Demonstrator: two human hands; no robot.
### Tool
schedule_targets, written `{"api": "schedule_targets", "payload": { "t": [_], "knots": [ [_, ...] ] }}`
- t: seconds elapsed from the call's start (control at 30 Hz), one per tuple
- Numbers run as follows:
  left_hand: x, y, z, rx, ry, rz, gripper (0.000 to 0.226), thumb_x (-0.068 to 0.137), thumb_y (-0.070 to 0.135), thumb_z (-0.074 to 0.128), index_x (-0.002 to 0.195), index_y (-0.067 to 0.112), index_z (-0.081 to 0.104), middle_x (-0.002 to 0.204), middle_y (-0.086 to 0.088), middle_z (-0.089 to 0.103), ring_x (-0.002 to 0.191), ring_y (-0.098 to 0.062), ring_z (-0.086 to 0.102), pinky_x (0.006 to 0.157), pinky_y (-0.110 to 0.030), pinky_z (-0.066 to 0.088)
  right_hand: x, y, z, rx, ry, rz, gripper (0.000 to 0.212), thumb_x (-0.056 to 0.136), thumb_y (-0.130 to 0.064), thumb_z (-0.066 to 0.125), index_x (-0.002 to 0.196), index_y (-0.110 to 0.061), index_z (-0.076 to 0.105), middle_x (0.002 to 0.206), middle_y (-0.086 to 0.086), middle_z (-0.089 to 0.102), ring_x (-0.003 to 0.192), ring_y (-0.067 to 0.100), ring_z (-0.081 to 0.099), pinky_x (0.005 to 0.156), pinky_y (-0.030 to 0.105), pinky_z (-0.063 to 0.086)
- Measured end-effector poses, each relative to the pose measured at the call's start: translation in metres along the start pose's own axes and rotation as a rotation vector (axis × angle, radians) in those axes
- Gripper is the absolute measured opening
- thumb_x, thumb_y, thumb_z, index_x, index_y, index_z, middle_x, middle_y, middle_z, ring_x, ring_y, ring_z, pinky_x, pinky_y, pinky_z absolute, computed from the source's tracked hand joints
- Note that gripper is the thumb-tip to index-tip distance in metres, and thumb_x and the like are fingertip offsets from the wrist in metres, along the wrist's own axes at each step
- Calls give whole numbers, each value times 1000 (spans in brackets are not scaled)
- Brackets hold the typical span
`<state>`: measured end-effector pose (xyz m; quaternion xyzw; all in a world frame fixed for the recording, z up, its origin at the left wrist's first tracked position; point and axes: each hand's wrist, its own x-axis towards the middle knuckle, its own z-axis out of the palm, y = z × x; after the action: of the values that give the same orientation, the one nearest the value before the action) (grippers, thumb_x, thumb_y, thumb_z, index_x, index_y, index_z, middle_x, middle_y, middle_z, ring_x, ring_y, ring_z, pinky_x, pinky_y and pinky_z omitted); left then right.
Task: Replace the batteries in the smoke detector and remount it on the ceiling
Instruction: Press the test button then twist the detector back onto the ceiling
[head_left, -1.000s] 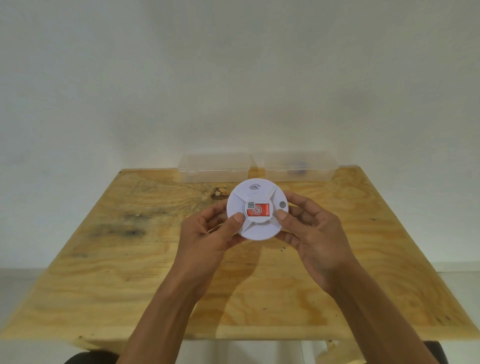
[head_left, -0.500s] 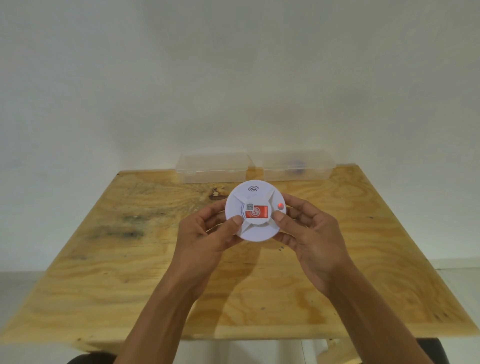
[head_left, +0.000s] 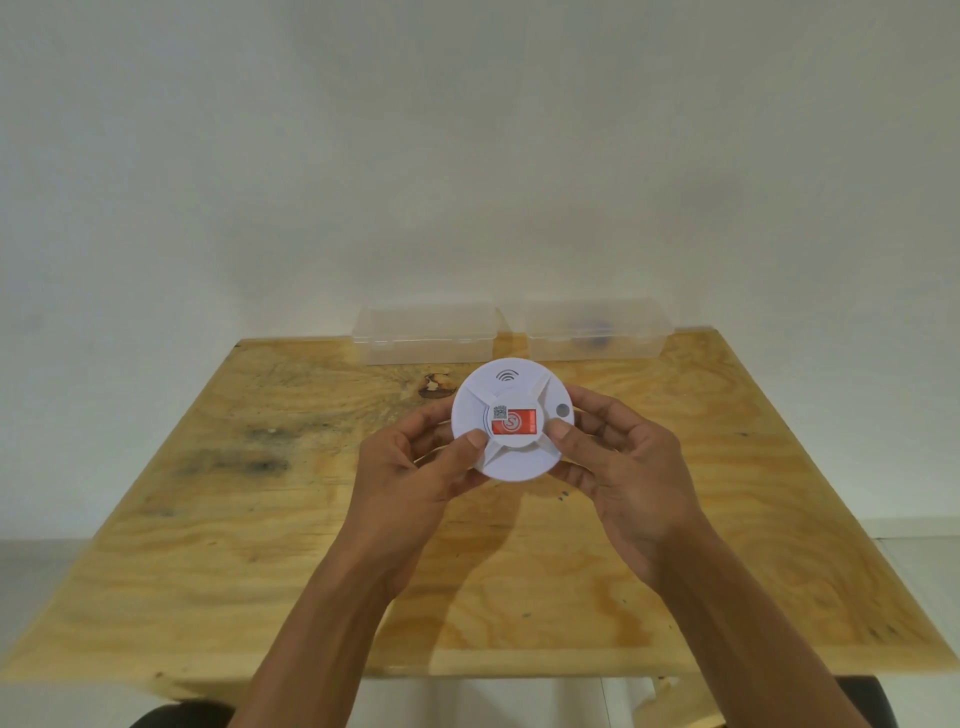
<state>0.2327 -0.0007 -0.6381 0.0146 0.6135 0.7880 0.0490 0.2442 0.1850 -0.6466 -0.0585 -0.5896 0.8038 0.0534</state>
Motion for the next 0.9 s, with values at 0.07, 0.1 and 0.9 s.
{"api": "schedule_targets", "payload": {
  "t": [0.07, 0.1, 0.9],
  "knots": [
    [0, 0, 0, -1, 6, -1, 35, 81, 9, 73, 116, 11, 70, 104, -10, 80, 93, -25, 78, 71, -29, 62, 0, -1, 0, 4, -5, -1, 38, 81, -4, 73, 118, -11, 69, 106, 9, 77, 100, 28, 73, 84, 44, 59],
    [0, 0, 0, -2, 9, -3, 33, 83, 6, 72, 116, 11, 70, 103, -10, 80, 93, -25, 78, 71, -29, 62, -1, -1, 1, 5, -6, -2, 38, 81, -4, 73, 118, -11, 69, 107, 9, 77, 100, 27, 73, 84, 44, 59],
    [-14, 10, 0, -20, 21, 34, 49, 71, 17, 76, 119, 9, 69, 104, -12, 79, 96, -28, 77, 74, -32, 63, -12, -13, 7, 65, -43, 14, 41, 79, -9, 73, 120, -8, 67, 109, 12, 76, 100, 27, 73, 80, 38, 57]
  ]
}}
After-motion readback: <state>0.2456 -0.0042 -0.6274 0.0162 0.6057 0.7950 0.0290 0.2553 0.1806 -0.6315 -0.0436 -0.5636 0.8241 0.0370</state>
